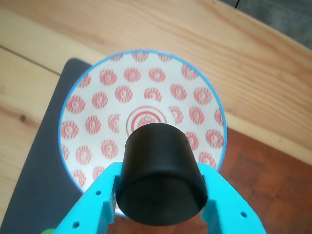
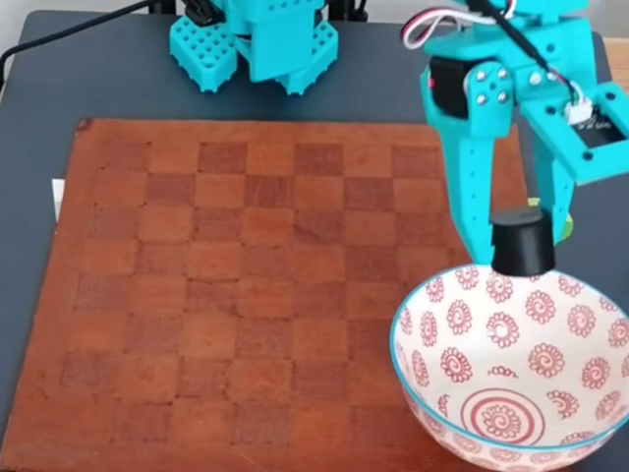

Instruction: Grasp a black cylinder and put it in a bowl.

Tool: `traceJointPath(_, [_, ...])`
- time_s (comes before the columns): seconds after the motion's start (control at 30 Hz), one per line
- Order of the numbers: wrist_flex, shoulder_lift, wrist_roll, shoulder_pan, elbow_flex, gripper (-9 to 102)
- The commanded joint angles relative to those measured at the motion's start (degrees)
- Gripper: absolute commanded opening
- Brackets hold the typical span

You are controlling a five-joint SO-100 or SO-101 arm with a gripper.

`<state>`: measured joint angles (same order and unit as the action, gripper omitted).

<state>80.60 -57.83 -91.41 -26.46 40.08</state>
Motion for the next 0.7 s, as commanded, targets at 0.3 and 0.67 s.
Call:
traceJointPath(0.3, [-2.64,5.01,-0.09,2.11,-2.55,14])
traceJointPath(0.67, [-1.67,5.27,-0.53,1.93,-2.20,27])
